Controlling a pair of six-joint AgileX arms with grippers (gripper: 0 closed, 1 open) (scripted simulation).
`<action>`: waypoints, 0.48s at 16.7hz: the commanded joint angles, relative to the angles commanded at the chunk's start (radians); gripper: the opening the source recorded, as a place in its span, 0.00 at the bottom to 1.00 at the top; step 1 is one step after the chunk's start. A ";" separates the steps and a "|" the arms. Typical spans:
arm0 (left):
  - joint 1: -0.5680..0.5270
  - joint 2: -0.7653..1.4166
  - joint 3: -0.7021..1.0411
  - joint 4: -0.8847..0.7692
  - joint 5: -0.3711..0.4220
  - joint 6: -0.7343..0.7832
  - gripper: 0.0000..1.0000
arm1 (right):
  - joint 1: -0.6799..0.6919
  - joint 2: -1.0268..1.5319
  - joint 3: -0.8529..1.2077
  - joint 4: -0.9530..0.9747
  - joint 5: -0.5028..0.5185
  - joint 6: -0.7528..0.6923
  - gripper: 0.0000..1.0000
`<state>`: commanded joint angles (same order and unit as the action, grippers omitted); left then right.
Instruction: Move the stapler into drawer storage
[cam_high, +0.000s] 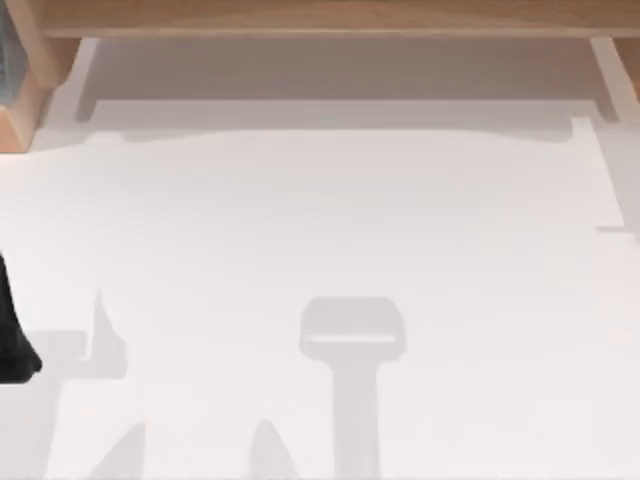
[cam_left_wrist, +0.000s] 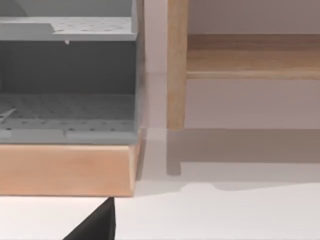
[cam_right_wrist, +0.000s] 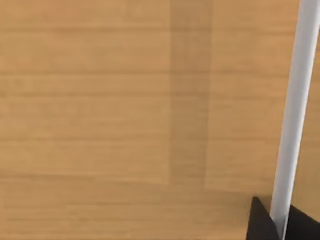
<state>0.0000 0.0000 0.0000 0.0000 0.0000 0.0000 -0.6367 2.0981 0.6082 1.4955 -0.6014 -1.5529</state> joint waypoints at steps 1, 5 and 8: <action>0.000 0.000 0.000 0.000 0.000 0.000 1.00 | 0.011 0.009 0.036 -0.012 0.010 0.000 0.00; 0.000 0.000 0.000 0.000 0.000 0.000 1.00 | 0.063 0.047 0.124 -0.078 0.064 0.000 0.00; 0.000 0.000 0.000 0.000 0.000 0.000 1.00 | 0.057 0.046 0.119 -0.080 0.064 0.002 0.00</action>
<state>0.0000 0.0000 0.0000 0.0000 0.0000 0.0000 -0.5796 2.1437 0.7276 1.4152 -0.5377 -1.5504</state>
